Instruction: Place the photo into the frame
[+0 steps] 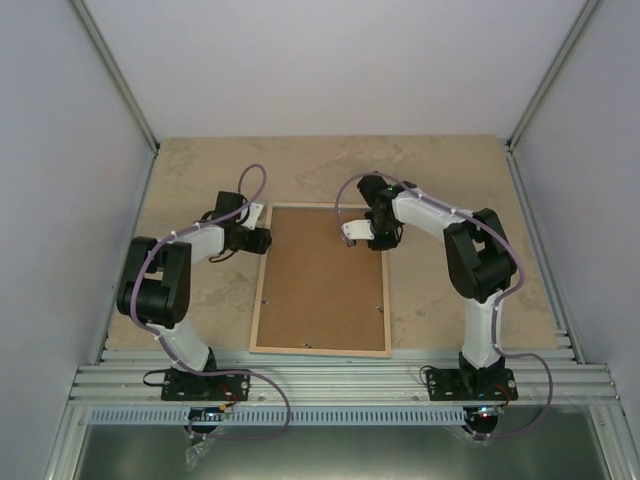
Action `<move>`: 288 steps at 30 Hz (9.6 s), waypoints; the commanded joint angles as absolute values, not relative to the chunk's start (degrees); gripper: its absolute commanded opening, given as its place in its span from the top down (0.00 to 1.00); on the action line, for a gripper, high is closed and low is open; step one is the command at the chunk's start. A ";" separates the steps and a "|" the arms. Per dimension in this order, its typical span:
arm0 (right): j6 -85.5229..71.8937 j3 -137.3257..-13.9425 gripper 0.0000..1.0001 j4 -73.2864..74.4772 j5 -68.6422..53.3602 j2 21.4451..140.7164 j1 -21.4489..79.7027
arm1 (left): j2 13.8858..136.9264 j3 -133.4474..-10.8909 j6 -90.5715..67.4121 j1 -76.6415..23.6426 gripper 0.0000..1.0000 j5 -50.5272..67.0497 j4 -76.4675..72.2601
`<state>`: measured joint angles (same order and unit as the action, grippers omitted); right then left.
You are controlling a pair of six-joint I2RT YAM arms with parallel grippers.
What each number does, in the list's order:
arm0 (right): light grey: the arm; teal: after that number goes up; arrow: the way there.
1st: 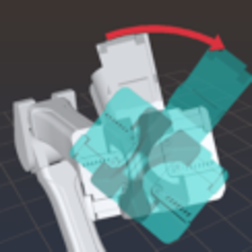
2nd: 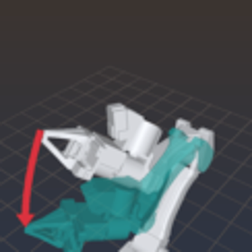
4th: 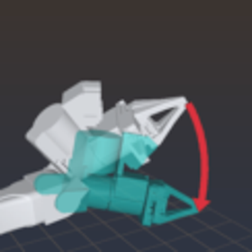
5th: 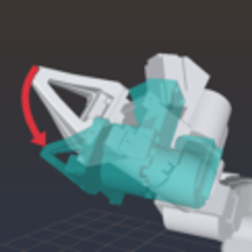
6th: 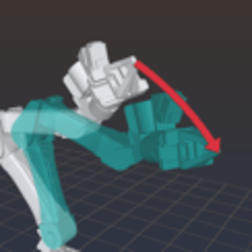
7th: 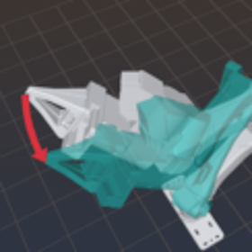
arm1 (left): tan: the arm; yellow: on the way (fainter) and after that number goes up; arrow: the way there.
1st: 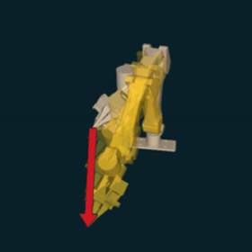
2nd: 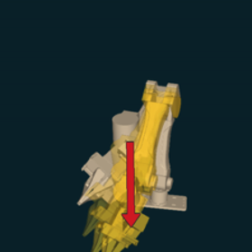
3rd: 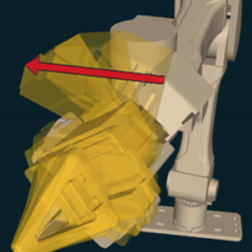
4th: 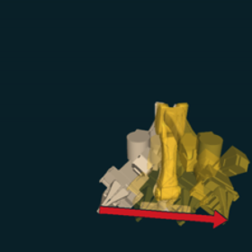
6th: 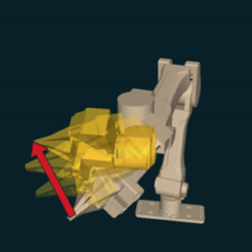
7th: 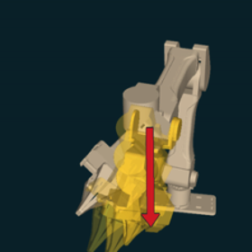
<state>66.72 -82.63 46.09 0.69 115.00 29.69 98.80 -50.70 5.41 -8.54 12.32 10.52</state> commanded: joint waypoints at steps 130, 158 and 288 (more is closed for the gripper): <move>12.40 -65.88 0.55 42.87 -42.54 103.09 10.64 | 76.43 -45.01 33.22 -25.69 0.26 32.62 9.00; 3.54 -57.46 0.82 31.62 -52.52 116.95 9.23 | 108.27 -53.88 35.07 -51.94 0.66 22.05 -4.36; 8.39 -48.40 0.70 27.90 -59.04 110.49 5.12 | 116.08 -64.36 34.72 -46.48 0.72 17.08 0.18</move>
